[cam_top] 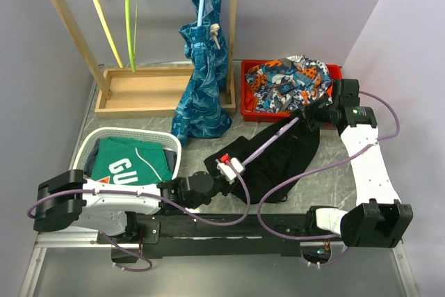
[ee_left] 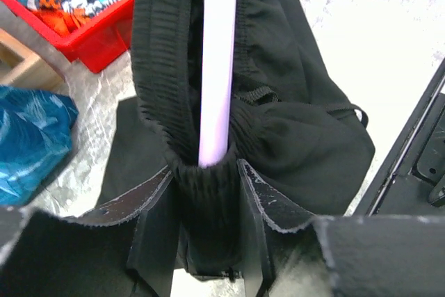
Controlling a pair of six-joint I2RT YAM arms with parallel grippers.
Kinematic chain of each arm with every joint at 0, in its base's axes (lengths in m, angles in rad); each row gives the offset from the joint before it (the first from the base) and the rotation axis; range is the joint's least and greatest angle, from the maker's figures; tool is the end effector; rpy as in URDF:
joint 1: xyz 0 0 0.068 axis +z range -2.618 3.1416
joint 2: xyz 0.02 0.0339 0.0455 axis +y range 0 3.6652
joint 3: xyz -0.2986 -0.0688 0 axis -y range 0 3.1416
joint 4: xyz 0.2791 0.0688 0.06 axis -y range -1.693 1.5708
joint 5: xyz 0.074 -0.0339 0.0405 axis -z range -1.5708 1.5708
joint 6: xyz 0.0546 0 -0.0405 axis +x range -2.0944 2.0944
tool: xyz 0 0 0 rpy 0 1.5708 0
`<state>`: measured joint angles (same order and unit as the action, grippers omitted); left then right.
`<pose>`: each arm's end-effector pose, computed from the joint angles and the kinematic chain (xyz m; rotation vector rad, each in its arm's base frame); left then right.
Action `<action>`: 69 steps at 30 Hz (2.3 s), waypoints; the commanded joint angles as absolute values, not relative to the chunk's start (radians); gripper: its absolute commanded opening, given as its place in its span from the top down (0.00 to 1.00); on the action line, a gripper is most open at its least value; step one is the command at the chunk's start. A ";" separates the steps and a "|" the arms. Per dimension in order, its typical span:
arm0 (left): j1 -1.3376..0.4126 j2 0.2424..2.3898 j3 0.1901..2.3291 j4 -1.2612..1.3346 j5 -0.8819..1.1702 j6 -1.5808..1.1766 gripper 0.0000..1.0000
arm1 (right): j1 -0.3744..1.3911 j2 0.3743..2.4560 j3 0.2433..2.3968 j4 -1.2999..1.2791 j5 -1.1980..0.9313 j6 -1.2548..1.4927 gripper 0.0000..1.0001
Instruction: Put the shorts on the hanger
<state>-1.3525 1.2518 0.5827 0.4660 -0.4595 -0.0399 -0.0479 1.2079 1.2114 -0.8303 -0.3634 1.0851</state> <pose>0.0892 -0.2905 0.2462 0.8083 1.5995 -0.6043 0.2782 0.0061 0.3616 1.2023 2.2275 0.8911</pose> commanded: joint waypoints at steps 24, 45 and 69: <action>-1.353 0.937 0.846 0.005 -0.423 -0.296 0.99 | -0.005 1.020 1.360 -0.762 -0.321 0.899 0.00; -1.353 0.710 1.541 -0.753 -0.273 -0.339 0.99 | 0.054 1.048 1.241 -0.290 -0.195 0.745 0.05; -1.255 0.480 1.652 -0.968 -0.443 -0.417 0.99 | 0.977 1.198 1.100 0.132 0.227 0.726 0.11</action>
<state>-1.2884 0.5129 1.6623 -1.0672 -0.3832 -0.3897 0.9001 1.1690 1.0325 0.0208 0.1135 0.7387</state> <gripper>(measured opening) 0.211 0.895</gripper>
